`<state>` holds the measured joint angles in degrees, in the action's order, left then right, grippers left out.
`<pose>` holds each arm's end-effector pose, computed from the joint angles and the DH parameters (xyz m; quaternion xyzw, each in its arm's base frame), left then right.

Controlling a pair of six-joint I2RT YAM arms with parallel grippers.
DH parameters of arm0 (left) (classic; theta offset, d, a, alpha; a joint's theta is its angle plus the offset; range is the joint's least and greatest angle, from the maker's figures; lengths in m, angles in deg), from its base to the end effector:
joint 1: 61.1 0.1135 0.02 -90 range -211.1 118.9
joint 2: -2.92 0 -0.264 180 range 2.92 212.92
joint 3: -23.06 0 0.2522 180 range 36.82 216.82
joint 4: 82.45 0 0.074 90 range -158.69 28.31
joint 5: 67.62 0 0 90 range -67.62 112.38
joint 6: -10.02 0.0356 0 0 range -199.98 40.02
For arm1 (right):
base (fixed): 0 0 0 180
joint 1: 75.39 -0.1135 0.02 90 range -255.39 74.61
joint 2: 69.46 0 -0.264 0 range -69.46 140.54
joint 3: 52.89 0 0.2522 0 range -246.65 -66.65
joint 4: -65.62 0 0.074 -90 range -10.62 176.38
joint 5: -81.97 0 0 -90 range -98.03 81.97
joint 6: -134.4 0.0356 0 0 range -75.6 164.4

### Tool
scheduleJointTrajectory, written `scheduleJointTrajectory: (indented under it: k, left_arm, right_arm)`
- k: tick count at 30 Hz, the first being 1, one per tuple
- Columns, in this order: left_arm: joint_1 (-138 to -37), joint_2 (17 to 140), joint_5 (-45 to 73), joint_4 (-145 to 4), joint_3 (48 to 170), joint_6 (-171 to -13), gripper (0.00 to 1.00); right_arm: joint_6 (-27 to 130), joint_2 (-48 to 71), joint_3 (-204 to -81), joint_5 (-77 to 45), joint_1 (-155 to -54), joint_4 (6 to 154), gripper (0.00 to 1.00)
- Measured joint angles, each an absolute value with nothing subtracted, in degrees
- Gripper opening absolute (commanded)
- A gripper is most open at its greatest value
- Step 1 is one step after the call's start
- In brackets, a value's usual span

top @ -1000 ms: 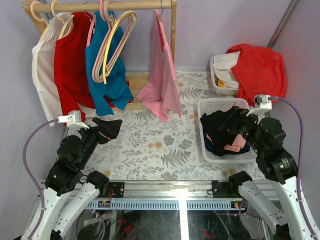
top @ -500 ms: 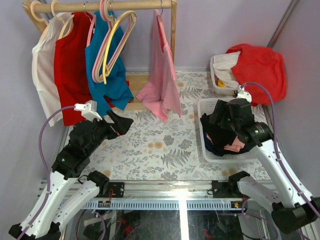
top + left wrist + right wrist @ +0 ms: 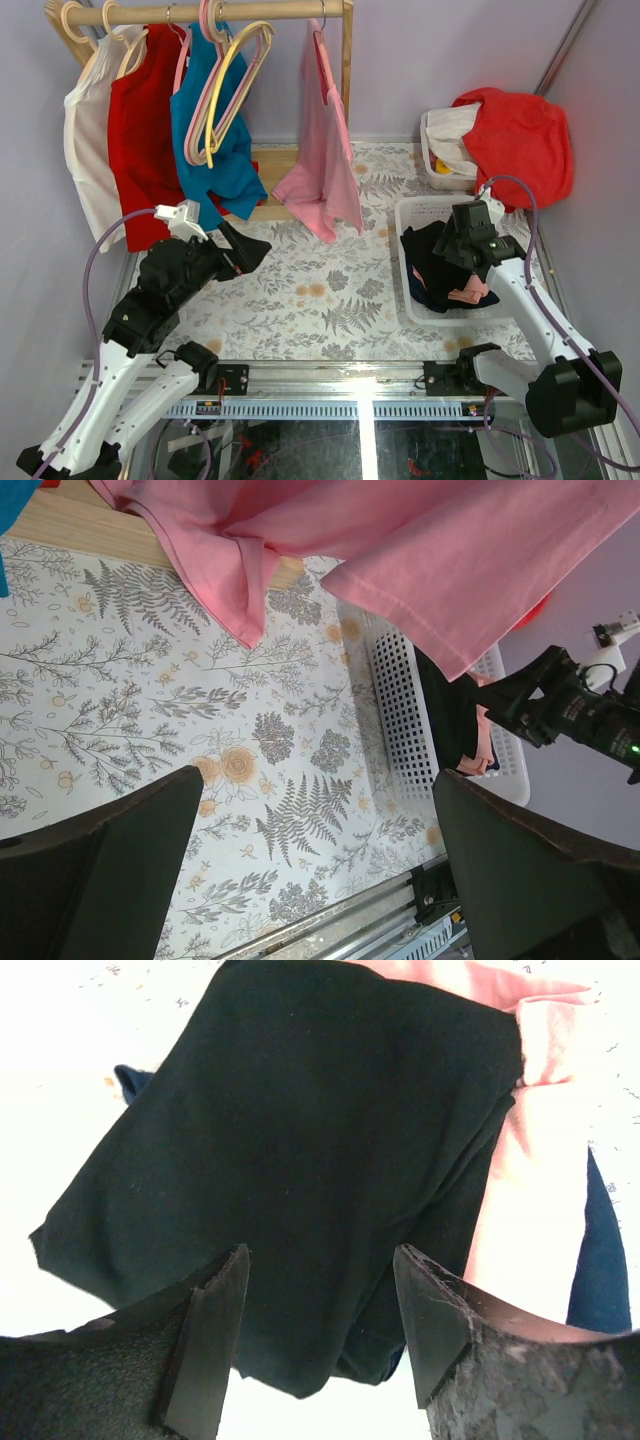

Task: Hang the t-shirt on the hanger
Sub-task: Pick up the T-shirt and place it in the bin.

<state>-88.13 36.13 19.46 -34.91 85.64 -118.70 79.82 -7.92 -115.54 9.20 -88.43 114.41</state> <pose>0.1087 -0.0575 0.3476 -0.0676 0.8069 -0.3356 0.4813 0.2158 0.0392 0.2706 0.2320 0.8940 0.0191 0.3828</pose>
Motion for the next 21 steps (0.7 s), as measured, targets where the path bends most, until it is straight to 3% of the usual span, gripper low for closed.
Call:
scheduleJointTrajectory:
  k: [15,21]
  left_arm:
    - [-88.1,35.5,18.0,-34.3,87.0,-118.6,1.0]
    - [-88.1,35.9,17.6,-34.0,87.7,-118.6,1.0]
  right_arm:
    - [80.4,-2.2,-113.7,9.1,-86.4,110.4,0.57]
    - [80.4,-2.2,-111.7,9.2,-86.4,109.8,0.6]
